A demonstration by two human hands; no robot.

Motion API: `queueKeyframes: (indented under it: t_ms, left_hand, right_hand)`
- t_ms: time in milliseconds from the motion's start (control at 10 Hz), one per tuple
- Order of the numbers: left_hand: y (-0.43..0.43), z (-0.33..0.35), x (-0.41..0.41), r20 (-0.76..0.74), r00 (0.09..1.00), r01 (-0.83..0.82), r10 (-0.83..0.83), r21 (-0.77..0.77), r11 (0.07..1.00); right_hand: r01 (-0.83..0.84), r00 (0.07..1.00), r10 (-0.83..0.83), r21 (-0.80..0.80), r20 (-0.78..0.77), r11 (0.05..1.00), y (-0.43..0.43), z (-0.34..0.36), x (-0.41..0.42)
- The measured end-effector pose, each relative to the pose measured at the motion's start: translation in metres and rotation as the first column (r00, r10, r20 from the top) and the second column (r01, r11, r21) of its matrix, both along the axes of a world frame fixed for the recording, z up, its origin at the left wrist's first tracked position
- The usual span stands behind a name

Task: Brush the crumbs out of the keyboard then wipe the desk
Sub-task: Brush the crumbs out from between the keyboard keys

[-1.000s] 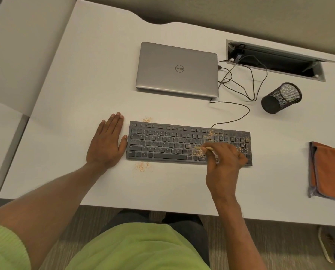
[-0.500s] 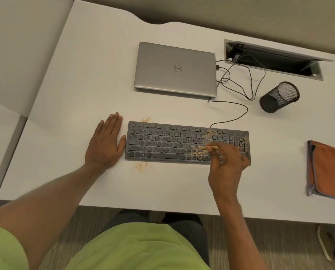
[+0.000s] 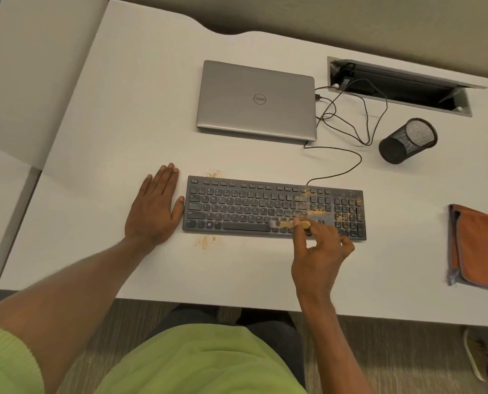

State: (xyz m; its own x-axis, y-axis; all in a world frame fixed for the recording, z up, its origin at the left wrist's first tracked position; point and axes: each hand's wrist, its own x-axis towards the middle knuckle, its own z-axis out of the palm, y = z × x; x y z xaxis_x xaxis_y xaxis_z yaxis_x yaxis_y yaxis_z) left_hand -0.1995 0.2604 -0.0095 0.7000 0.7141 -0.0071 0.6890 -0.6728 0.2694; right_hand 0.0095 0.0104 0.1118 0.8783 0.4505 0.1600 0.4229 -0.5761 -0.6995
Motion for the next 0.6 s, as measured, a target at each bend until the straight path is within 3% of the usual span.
queueKeyframes:
  t_ms: [300,600]
  left_hand:
    - [0.000,0.001,0.000,0.006,1.000,-0.007,0.007,-0.010,1.000]
    - [-0.001,0.002,0.000,0.014,1.000,-0.005,0.005,-0.010,1.000]
  right_hand:
    - [0.053,0.998,-0.053,0.052,-0.015,0.997,-0.007,-0.012,-0.014]
    - [0.037,0.995,-0.049,0.132,0.089,0.991,-0.003,-0.012,-0.018]
